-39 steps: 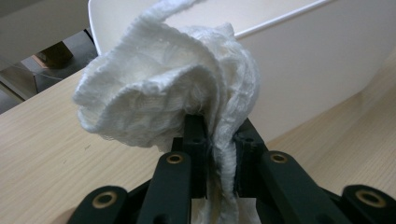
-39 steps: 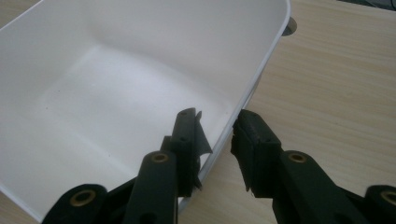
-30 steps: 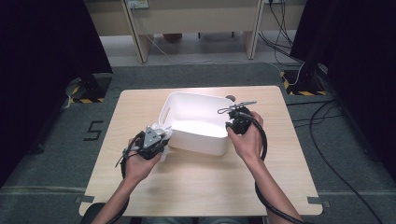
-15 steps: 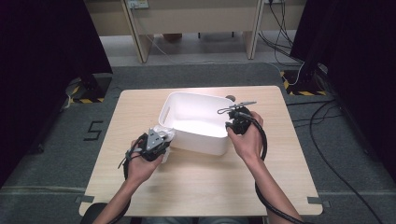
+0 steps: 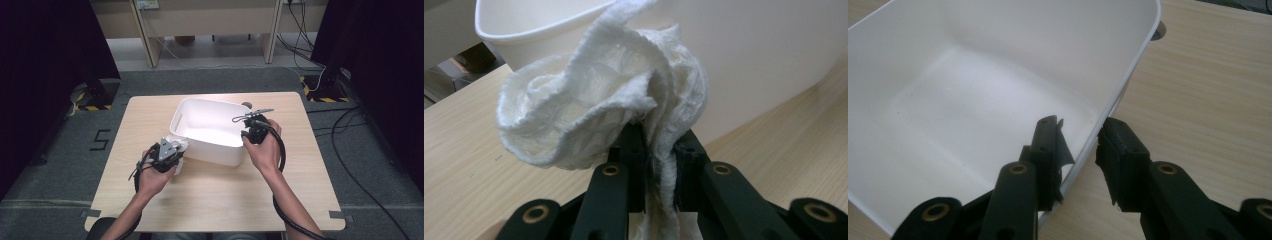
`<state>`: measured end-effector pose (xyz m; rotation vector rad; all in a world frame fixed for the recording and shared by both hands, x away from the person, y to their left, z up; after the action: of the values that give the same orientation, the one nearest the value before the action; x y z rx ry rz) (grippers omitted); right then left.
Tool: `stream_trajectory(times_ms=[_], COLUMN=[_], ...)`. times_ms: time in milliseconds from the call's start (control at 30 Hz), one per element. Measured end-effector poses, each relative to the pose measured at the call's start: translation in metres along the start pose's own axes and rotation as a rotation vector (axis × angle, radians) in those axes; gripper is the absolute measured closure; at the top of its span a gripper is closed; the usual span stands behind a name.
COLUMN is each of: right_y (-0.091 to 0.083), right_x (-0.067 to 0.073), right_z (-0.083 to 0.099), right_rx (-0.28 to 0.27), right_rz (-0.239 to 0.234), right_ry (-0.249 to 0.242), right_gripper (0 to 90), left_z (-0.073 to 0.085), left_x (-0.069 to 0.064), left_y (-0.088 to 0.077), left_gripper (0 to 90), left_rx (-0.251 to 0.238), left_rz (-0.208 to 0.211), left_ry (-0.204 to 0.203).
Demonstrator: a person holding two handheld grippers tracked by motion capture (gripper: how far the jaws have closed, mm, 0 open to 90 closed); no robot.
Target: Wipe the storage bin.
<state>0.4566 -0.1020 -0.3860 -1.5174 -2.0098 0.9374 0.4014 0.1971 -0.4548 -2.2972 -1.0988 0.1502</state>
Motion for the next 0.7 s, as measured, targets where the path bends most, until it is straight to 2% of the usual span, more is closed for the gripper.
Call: stream_trajectory(times_ms=[33,67,233,300,367,400,467,500,533,700], right_y=[0.0000,0.0001,0.0001,0.0002,0.0003,0.0002,0.0003,0.0004,0.0005,0.0006], right_x=[0.0000,0.0001,0.0002,0.0006,0.0007,0.0004,0.0007,0.0008,0.0008,0.0010], right_z=[0.0000,0.0000,-0.0001,-0.0003,-0.0003,-0.0003,-0.0003,-0.0003,-0.0004,-0.0005], right_rx=[0.001,0.000,0.000,0.001,0.000,0.000,0.000,0.000,-0.001,-0.002], right_rz=[-0.001,0.000,-0.001,0.000,0.002,0.000,0.001,0.001,0.002,0.001], right_ry=[0.000,0.001,0.002,0.003,0.003,0.004,0.003,0.004,0.004,0.002], right_gripper=[69.2,69.1,69.1,69.1,69.1,69.1,69.0,69.0,69.0,68.9], left_z=[-0.0003,0.0002,0.0006,0.0001,0.0004,0.0012,0.0017,0.0015,0.0021,0.0029], left_x=[0.0010,0.0000,0.0002,0.0012,0.0010,-0.0001,-0.0003,0.0007,-0.0002,0.0003], left_y=[0.0010,0.0012,0.0022,0.0028,0.0033,0.0036,0.0046,0.0054,0.0056,0.0063], left_gripper=[78.5,78.5,78.5,78.5,78.5,78.5,78.5,78.5,78.5,78.5], left_rx=[-0.008,-0.001,0.002,-0.002,0.000,0.006,0.006,0.001,0.010,0.015], left_rz=[-0.005,-0.002,0.002,-0.001,0.002,0.004,0.004,0.002,0.005,0.006], left_ry=[0.014,-0.004,-0.006,0.010,0.008,-0.008,-0.009,0.006,-0.008,-0.004])
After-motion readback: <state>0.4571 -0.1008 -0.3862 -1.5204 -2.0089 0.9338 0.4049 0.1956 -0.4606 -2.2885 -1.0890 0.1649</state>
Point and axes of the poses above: each handheld gripper's, and its own axes: y roughly forward along the jaws, z roughly out of its underside, x roughly to its left, the point moved 1 cm from there along y, roughly forward along the jaws, and after that the axes turned 5 degrees about z, right-handed, at the moved point
